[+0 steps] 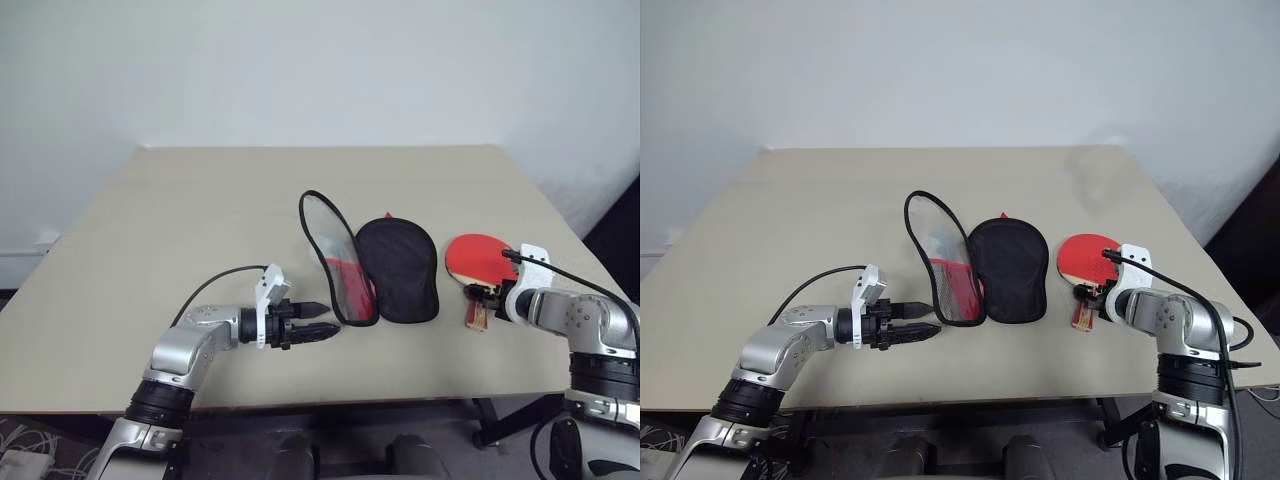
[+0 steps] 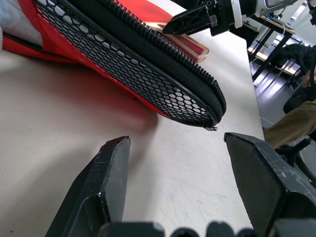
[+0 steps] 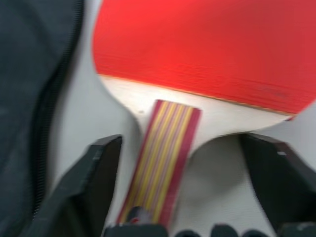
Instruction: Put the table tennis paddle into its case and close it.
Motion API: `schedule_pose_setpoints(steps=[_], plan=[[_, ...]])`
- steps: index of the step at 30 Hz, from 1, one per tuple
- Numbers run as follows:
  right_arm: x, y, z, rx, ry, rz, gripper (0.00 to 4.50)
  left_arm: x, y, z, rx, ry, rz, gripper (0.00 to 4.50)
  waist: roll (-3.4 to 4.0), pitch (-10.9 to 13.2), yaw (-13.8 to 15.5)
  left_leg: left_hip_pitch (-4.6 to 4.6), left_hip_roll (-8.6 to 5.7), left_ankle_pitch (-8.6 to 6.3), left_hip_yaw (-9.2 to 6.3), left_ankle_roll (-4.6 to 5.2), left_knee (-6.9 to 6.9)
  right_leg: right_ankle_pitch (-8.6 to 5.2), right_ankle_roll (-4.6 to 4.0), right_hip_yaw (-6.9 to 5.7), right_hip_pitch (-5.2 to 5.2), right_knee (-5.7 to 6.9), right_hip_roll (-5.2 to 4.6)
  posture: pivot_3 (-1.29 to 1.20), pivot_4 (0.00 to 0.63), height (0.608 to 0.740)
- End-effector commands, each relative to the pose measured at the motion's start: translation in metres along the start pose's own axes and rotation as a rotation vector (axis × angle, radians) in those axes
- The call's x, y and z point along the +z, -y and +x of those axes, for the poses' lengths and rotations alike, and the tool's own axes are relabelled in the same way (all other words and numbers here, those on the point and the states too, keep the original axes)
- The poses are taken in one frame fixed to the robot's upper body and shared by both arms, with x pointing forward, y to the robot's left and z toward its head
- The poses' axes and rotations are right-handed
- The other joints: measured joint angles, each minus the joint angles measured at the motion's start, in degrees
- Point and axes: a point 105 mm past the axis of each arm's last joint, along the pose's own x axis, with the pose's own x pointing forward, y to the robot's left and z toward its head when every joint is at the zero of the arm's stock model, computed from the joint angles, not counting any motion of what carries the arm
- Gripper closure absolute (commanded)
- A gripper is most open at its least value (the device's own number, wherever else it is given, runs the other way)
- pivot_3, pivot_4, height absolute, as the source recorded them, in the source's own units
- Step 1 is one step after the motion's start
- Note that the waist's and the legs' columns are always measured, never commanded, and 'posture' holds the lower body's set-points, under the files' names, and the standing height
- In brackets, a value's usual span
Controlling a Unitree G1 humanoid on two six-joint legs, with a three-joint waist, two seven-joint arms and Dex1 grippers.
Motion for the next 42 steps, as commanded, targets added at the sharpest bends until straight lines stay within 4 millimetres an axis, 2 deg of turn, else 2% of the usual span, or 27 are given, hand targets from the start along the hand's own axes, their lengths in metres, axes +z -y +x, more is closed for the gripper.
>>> schedule_pose_setpoints(steps=[1, 4, 7, 13, 18, 23, 27, 31, 42], plan=[[-0.004, 0.012, 0.002, -0.081, -0.029, 0.012, 1.76, 0.012, -0.001, -0.004, 0.015, 0.029, 0.048, 1.28, 0.00, 0.0, 0.0, 0.01, 0.00, 0.00, 0.00, 0.00, 0.00, 0.00, 0.00, 0.00, 0.00, 0.00, 0.00, 0.00, 0.000, 0.740], [-0.001, 0.016, 0.002, -0.105, -0.024, 0.049, 2.59, 0.012, -0.001, -0.005, 0.020, 0.031, 0.047, 1.28, -0.04, 0.0, 0.0, 0.00, 0.00, 0.00, 0.00, 0.00, 0.01, 0.00, 0.00, 0.00, 0.03, -0.01, 0.00, 0.00, 0.000, 0.740], [0.002, 0.020, 0.003, -0.140, -0.013, 0.080, 3.10, 0.012, -0.001, -0.005, 0.023, 0.030, 0.044, 1.28, -0.07, 0.0, 0.0, 0.01, 0.00, 0.00, 0.00, 0.00, 0.06, 0.00, 0.00, 0.00, 0.09, -0.03, 0.00, 0.00, 0.000, 0.740], [0.011, 0.020, -0.001, -0.167, 0.018, 0.145, 3.21, 0.009, -0.001, -0.005, 0.028, 0.029, 0.030, 1.28, -0.06, 0.0, 0.0, 0.00, 0.00, 0.00, 0.01, -0.01, 0.07, 0.00, 0.00, 0.01, 0.09, -0.06, -0.01, 0.00, 0.000, 0.740], [0.033, 0.019, -0.012, -0.188, 0.101, 0.170, 3.25, 0.008, -0.002, -0.004, 0.029, 0.025, 0.026, 1.28, 0.04, 0.0, 0.0, -0.03, 0.00, 0.00, 0.01, -0.01, 0.08, 0.00, 0.00, 0.01, 0.06, -0.06, -0.02, 0.00, 0.000, 0.740], [0.057, 0.005, -0.024, -0.161, 0.193, 0.164, 3.26, 0.008, -0.003, -0.004, 0.026, 0.022, 0.022, 1.28, 0.44, 0.1, 0.0, -0.34, -0.01, 0.01, 0.00, 0.01, 0.03, 0.01, 0.00, 0.00, -0.21, 0.01, 0.00, 0.00, 0.000, 0.740], [0.073, -0.017, -0.033, -0.089, 0.244, 0.167, 3.26, 0.010, -0.003, -0.002, 0.021, 0.019, 0.022, 1.28, 0.66, 0.2, -0.4, -0.88, 0.00, 0.23, 0.00, 0.37, -0.12, 0.06, 0.03, 0.07, -0.76, 0.18, 0.08, 0.00, 0.000, 0.740], [0.074, -0.043, -0.035, -0.010, 0.239, 0.151, 3.26, 0.011, -0.004, -0.001, 0.018, 0.014, 0.023, 1.28, 0.71, 0.2, -0.3, -0.87, 0.00, 0.32, 0.01, 0.49, -0.47, 0.13, 0.14, 0.09, -0.92, 0.17, 0.11, 0.00, 0.000, 0.740], [0.035, -0.126, -0.020, 0.166, 0.142, 0.001, 3.26, 0.012, -0.006, 0.003, 0.002, 0.001, 0.019, 1.28, 0.74, 0.2, -0.1, -0.88, 0.00, 0.47, 0.00, 0.41, -0.53, 0.17, 0.07, 0.07, -0.92, 0.17, 0.10, 0.00, 0.000, 0.740]])
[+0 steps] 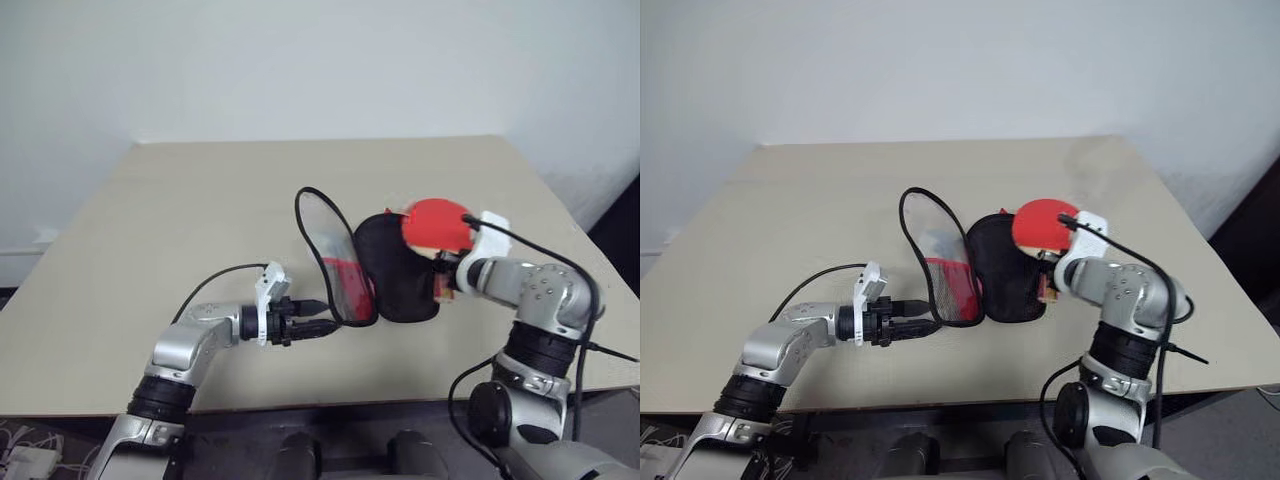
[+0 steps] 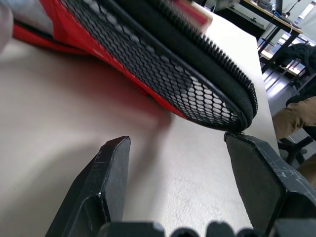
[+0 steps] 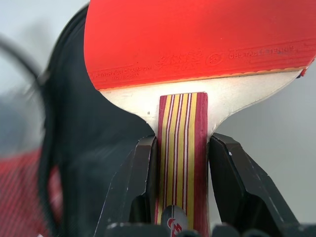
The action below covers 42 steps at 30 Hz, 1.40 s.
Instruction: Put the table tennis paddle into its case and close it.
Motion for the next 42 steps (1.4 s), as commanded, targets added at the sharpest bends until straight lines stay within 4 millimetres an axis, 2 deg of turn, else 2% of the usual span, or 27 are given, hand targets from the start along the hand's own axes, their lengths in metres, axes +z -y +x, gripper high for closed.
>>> schedule_pose_setpoints(steps=[1, 4, 12, 24, 35, 37, 39, 42], plan=[[0.011, -0.020, -0.006, 0.046, 0.084, -0.059, 3.26, 0.008, 0.000, 0.002, -0.016, 0.005, 0.033, 1.28, 0.00, 0.0, 0.0, 0.00, 0.00, 0.00, 0.00, 0.00, 0.00, 0.01, -0.01, 0.00, 0.00, 0.00, 0.00, 0.00, 0.000, 0.740], [0.001, -0.026, 0.004, 0.056, 0.058, -0.071, 3.26, 0.009, 0.001, 0.004, -0.022, 0.002, 0.035, 1.28, 0.00, 0.0, 0.0, 0.00, 0.00, 0.03, 0.00, -0.01, -0.02, 0.03, -0.03, -0.01, -0.02, 0.02, 0.00, 0.00, 0.000, 0.740], [-0.016, -0.024, 0.026, 0.050, 0.020, -0.117, 3.26, 0.009, 0.000, 0.003, -0.024, -0.003, 0.040, 1.28, 0.00, 0.0, -0.1, 0.01, 0.00, 0.07, -0.02, -0.04, -0.05, 0.04, -0.05, -0.02, -0.02, 0.03, 0.00, 0.00, 0.000, 0.740], [-0.026, -0.029, 0.040, 0.071, -0.021, -0.165, 3.26, 0.008, 0.000, 0.000, -0.007, -0.003, 0.044, 1.28, -0.06, 0.0, -0.7, 0.09, 0.00, 0.22, -0.05, -0.10, -0.05, 0.13, -0.10, -0.05, 0.03, 0.09, 0.01, 0.00, 0.000, 0.740], [-0.038, -0.030, 0.046, 0.089, -0.069, -0.140, 3.26, 0.008, -0.001, -0.001, 0.004, 0.000, 0.044, 1.28, -0.18, -0.1, -1.7, 0.12, 0.00, 0.23, -0.13, -0.10, -0.06, 0.15, -0.09, -0.09, 0.11, 0.09, 0.02, 0.00, 0.000, 0.740], [-0.038, -0.032, 0.045, 0.102, -0.071, -0.138, 2.55, 0.008, -0.001, 0.000, 0.005, 0.002, 0.043, 1.28, -0.18, -0.1, -1.7, 0.12, 0.00, 0.23, -0.14, -0.09, -0.06, 0.15, -0.09, -0.10, 0.11, 0.10, 0.02, 0.00, 0.000, 0.740], [-0.038, -0.032, 0.045, 0.101, -0.071, -0.141, 2.11, 0.007, -0.001, 0.001, 0.004, 0.002, 0.043, 1.28, -0.18, -0.1, -1.7, 0.12, 0.00, 0.23, -0.14, -0.09, -0.06, 0.15, -0.08, -0.10, 0.11, 0.11, 0.03, 0.00, 0.000, 0.740], [-0.037, -0.030, 0.044, 0.096, -0.065, -0.144, 1.09, 0.007, 0.000, 0.002, 0.001, 0.004, 0.042, 1.28, -0.22, -0.2, -1.6, 0.14, 0.00, 0.24, -0.15, -0.09, -0.05, 0.15, -0.08, -0.10, 0.14, 0.11, 0.03, 0.00, 0.000, 0.740]])
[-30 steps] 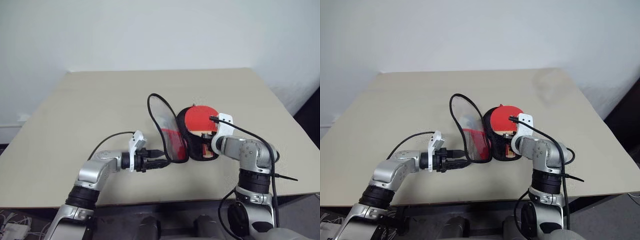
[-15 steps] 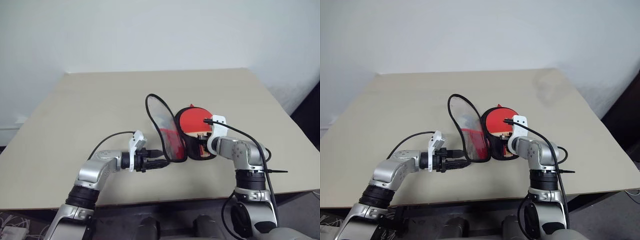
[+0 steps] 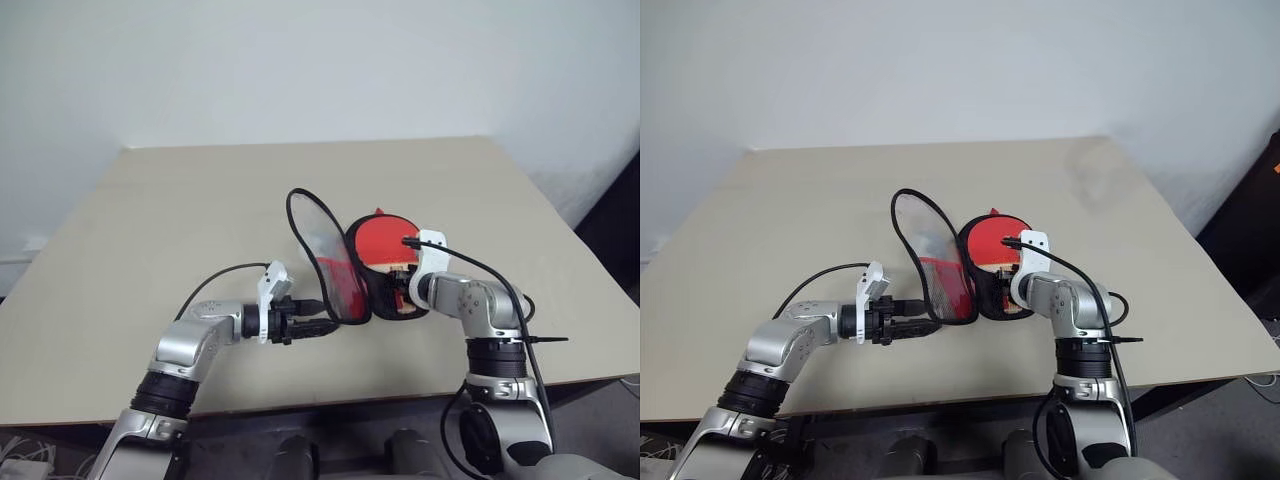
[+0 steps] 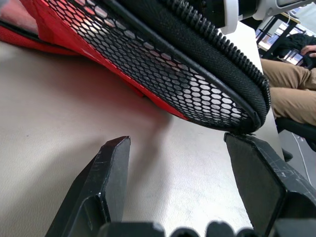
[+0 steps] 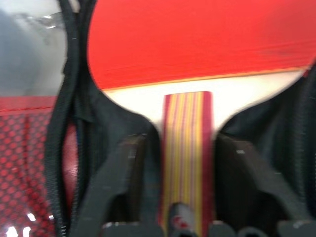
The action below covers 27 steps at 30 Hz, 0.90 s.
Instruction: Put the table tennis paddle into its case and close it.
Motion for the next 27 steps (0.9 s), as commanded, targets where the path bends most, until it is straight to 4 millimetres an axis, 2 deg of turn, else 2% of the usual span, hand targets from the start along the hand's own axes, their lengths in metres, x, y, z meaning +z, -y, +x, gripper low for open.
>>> schedule_pose_setpoints(steps=[1, 3, 8, 12, 16, 20, 27], plan=[[-0.006, 0.004, 0.001, -0.015, -0.028, 0.008, 0.71, 0.011, 0.003, 0.000, -0.008, 0.029, 0.044, 1.28, -0.07, 0.0, 0.1, 0.00, 0.00, 0.00, -0.01, 0.00, 0.01, 0.00, 0.00, -0.01, 0.04, 0.00, 0.00, 0.00, 0.000, 0.740], [0.007, 0.004, -0.008, 0.013, 0.034, -0.015, 0.06, 0.012, 0.002, 0.000, -0.006, 0.030, 0.045, 1.28, -0.12, -0.1, 0.2, 0.01, 0.00, 0.00, -0.02, -0.01, 0.04, 0.00, 0.00, -0.03, 0.09, -0.02, 0.00, 0.00, 0.000, 0.740], [0.035, 0.020, -0.044, 0.032, 0.129, -0.041, 0.02, 0.013, 0.000, 0.000, -0.002, 0.033, 0.047, 1.28, -0.09, -0.1, 0.4, -0.08, 0.00, 0.01, 0.01, -0.01, 0.04, -0.01, 0.00, -0.02, 0.03, -0.06, -0.02, 0.00, 0.000, 0.740], [0.071, 0.040, -0.080, 0.000, 0.286, -0.091, 0.02, 0.015, -0.002, 0.002, -0.002, 0.044, 0.046, 1.28, -0.04, 0.0, 0.4, -0.08, 0.00, 0.02, 0.00, 0.01, -0.01, -0.01, 0.00, -0.02, -0.05, -0.02, -0.01, 0.00, 0.000, 0.740], [0.102, 0.085, -0.100, -0.162, 0.443, 0.013, 0.02, 0.023, -0.003, 0.012, -0.017, 0.078, 0.046, 1.28, -0.05, 0.0, 0.3, -0.06, 0.00, 0.03, 0.01, 0.02, 0.00, -0.01, -0.02, -0.02, -0.04, -0.04, -0.01, 0.00, 0.000, 0.740], [0.107, 0.124, -0.105, -0.298, 0.526, 0.156, 0.02, 0.033, -0.002, 0.031, -0.047, 0.103, 0.059, 1.28, -0.07, 0.0, 0.7, -0.07, 0.00, 0.03, 0.02, 0.02, 0.01, -0.01, 0.00, -0.02, 0.03, -0.11, -0.01, 0.00, 0.000, 0.740], [0.100, 0.157, -0.112, -0.422, 0.628, 0.302, 0.02, 0.046, 0.011, 0.066, -0.113, 0.155, 0.001, 1.28, -0.02, -0.1, 1.3, -0.06, -0.01, 0.06, 0.06, 0.07, 0.01, 0.01, 0.02, 0.02, 0.06, -0.11, 0.00, 0.00, 0.000, 0.740]])
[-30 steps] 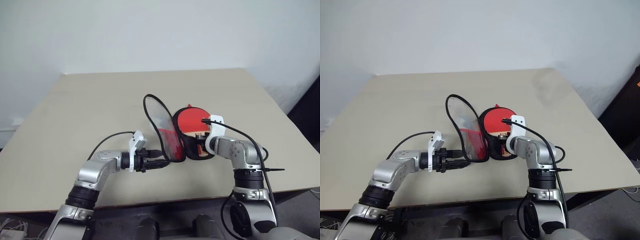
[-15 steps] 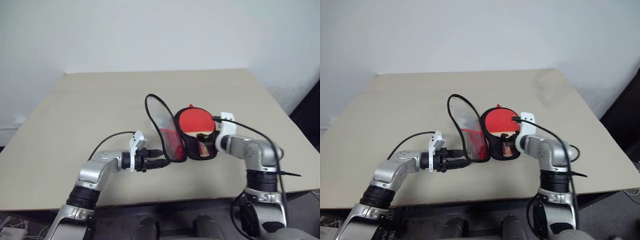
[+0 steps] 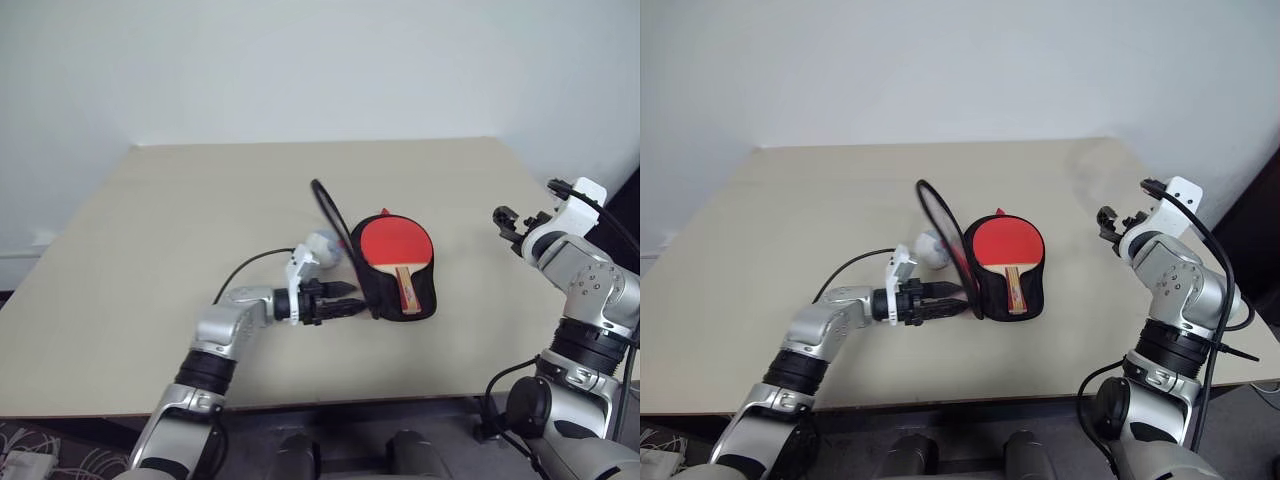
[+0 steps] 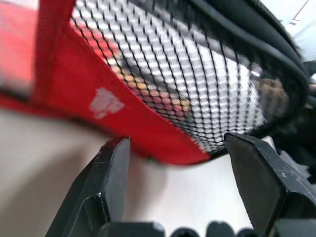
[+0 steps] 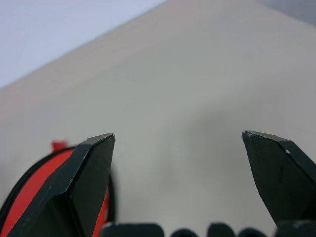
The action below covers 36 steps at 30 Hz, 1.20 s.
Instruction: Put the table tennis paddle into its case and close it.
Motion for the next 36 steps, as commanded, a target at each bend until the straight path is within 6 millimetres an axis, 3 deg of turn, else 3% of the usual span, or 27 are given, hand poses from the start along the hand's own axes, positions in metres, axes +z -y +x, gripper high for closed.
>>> schedule_pose_setpoints(steps=[1, 6, 11, 14, 26, 36], plan=[[0.011, 0.015, -0.002, -0.068, 0.084, 0.037, 0.02, 0.010, 0.000, 0.009, 0.013, 0.023, 0.002, 1.28, 0.01, 0.0, 0.0, 0.01, 0.00, 0.00, 0.00, 0.00, 0.00, 0.00, 0.00, 0.00, 0.00, 0.00, 0.00, 0.00, 0.000, 0.740], [0.000, 0.039, 0.000, -0.189, 0.090, 0.031, 0.02, 0.007, -0.023, 0.013, 0.199, 0.055, -0.144, 1.28, 0.05, 0.0, 0.1, 0.05, 0.00, 0.02, -0.01, 0.03, 0.07, 0.02, 0.03, 0.02, 0.10, 0.00, 0.01, 0.00, 0.000, 0.740], [-0.018, 0.045, 0.001, -0.209, 0.065, 0.019, 0.02, 0.007, -0.025, -0.002, 0.247, 0.028, -0.242, 1.28, 0.10, 0.0, -0.1, 0.05, 0.00, 0.02, -0.03, 0.03, 0.02, 0.02, 0.04, 0.03, 0.07, 0.01, 0.04, 0.00, 0.000, 0.740], [-0.023, 0.044, 0.003, -0.210, 0.054, 0.022, 0.02, -0.002, -0.031, -0.001, 0.302, -0.022, -0.421, 1.28, 0.14, 0.0, -0.1, 0.06, 0.00, 0.02, -0.03, 0.03, 0.06, 0.03, 0.05, 0.03, 0.12, 0.01, 0.04, 0.00, 0.000, 0.740], [-0.033, 0.053, 0.001, -0.244, 0.036, 0.021, 0.02, -0.022, -0.006, 0.049, 0.201, -0.081, -0.706, 1.28, 0.22, -0.1, 0.5, 0.16, -0.23, 0.01, -0.21, 0.02, 0.24, -0.02, 0.16, 0.00, 0.52, -0.14, -0.03, 0.00, 0.000, 0.740], [-0.031, 0.067, -0.005, -0.296, 0.053, 0.013, 0.02, -0.028, -0.013, 0.076, 0.214, -0.069, -0.924, 1.28, 0.37, -0.2, 1.8, 0.17, -0.44, 0.00, -0.39, 0.01, 0.50, -0.13, 0.10, 0.01, 0.71, -0.18, -0.07, 0.00, 0.000, 0.740]])
